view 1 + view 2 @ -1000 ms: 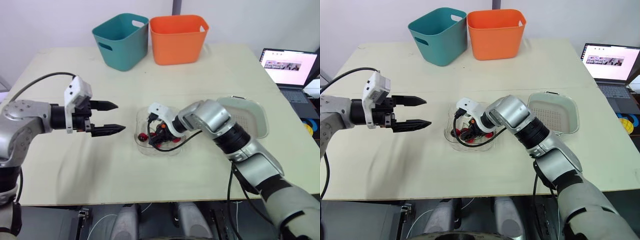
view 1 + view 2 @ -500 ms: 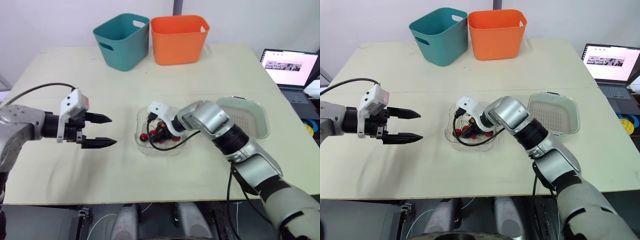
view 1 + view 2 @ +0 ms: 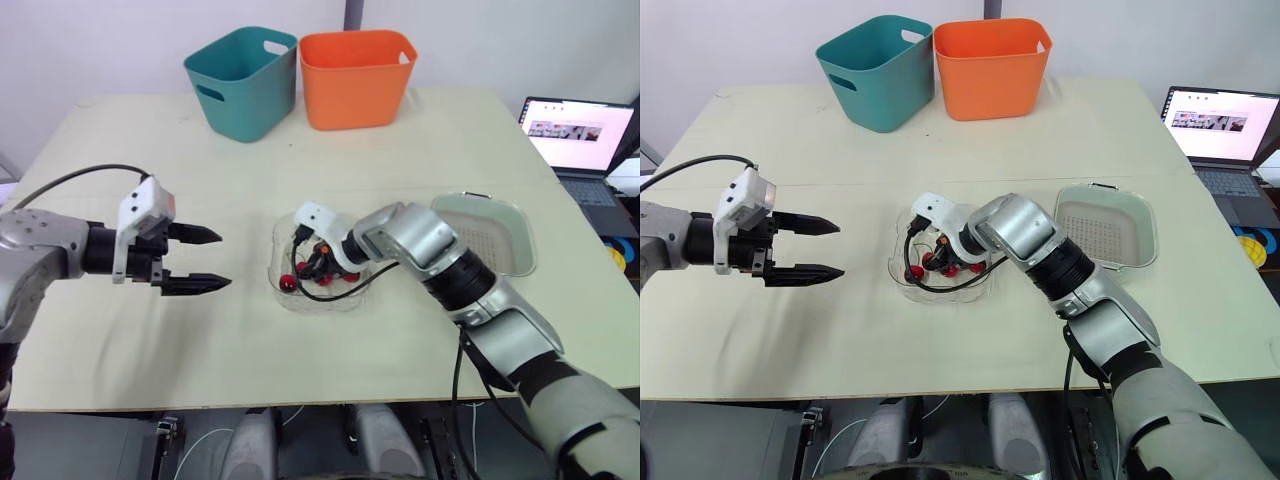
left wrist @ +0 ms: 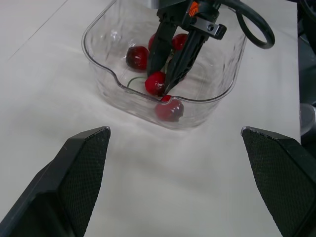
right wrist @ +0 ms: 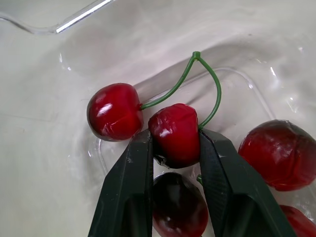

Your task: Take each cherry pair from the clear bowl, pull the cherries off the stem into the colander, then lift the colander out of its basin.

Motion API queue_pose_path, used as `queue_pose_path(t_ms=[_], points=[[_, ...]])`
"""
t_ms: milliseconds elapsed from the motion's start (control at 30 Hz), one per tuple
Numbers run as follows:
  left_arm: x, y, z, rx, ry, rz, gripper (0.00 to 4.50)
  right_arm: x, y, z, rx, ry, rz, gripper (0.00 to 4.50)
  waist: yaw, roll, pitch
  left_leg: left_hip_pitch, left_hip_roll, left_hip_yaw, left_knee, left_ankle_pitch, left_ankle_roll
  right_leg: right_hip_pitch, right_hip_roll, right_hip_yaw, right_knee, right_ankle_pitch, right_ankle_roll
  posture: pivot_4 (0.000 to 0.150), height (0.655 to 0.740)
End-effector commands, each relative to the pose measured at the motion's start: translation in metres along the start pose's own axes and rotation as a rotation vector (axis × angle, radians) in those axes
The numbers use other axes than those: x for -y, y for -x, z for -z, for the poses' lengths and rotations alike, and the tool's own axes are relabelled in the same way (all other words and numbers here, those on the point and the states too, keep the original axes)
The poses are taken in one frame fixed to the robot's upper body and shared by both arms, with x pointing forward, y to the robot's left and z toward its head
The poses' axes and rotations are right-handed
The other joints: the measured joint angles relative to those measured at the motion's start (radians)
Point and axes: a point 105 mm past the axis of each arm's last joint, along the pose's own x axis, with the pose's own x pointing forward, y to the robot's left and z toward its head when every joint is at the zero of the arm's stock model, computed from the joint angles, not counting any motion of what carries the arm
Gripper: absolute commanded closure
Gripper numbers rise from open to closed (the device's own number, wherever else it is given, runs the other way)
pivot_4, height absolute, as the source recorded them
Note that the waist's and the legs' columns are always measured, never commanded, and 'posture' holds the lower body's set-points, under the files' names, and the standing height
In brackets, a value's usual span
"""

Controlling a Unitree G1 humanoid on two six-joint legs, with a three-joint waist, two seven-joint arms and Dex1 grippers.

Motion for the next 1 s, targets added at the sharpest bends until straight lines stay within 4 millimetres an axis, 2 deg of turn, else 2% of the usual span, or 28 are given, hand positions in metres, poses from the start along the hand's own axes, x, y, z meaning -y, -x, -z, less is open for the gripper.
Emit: queue_pose_path(t_ms=[33,167,300,467,567,667,767,1000], points=[[-0.004,0.007,-0.008,0.021,-0.031,-0.024,0.0,0.01,0.033,-0.031,0.135,0.098,0.063,3.39,0.0,0.0,0.0,0.0,0.0,0.0,0.0,0.0,0.0,0.0,0.0,0.0,0.0,0.0,0.0,0.15,0.74],[-0.011,0.015,-0.023,0.098,-0.009,-0.04,0.0,0.011,0.071,-0.049,0.252,0.278,0.099,3.39,0.003,0.0,0.0,0.0,0.0,0.0,0.0,0.0,0.0,0.0,0.0,0.0,0.0,-0.001,0.001,0.15,0.74],[-0.021,0.026,-0.047,0.202,0.005,-0.054,0.0,0.004,0.105,-0.056,0.343,0.46,0.1,3.39,0.001,0.0,0.0,0.0,0.0,0.0,0.0,0.0,0.0,0.0,0.0,-0.001,-0.001,-0.002,0.003,0.15,0.74],[-0.035,0.042,-0.093,0.392,0.004,-0.04,0.0,-0.012,0.14,-0.068,0.497,0.734,0.11,3.39,0.001,-0.001,0.0,0.0,0.0,0.0,0.0,0.0,0.0,0.001,0.0,-0.001,0.0,-0.001,0.005,0.15,0.74],[-0.034,0.046,-0.124,0.496,-0.001,0.037,0.0,-0.015,0.157,-0.076,0.579,0.728,0.11,3.39,0.001,-0.001,0.0,0.0,0.0,0.0,0.001,0.0,0.0,0.0,0.0,0.0,0.0,0.0,0.006,0.15,0.74],[-0.031,0.039,-0.154,0.591,-0.013,0.127,0.0,-0.014,0.168,-0.085,0.646,0.749,0.164,3.39,0.002,-0.001,0.0,0.0,0.0,0.0,0.001,0.0,0.0,0.001,0.0,0.0,0.0,0.001,0.005,0.15,0.74],[-0.032,0.028,-0.169,0.64,-0.028,0.177,0.0,-0.014,0.172,-0.092,0.691,0.764,0.219,3.39,0.003,-0.001,0.0,0.0,0.0,0.0,0.001,0.0,0.0,0.001,0.0,0.0,0.0,0.001,0.005,0.15,0.74],[-0.03,-0.007,-0.176,0.603,-0.095,0.254,0.0,-0.005,0.176,-0.099,0.739,0.735,0.372,3.39,0.001,-0.001,0.0,0.0,0.0,0.0,0.0,0.0,0.0,0.0,0.0,0.0,0.001,0.002,0.003,0.15,0.74]])
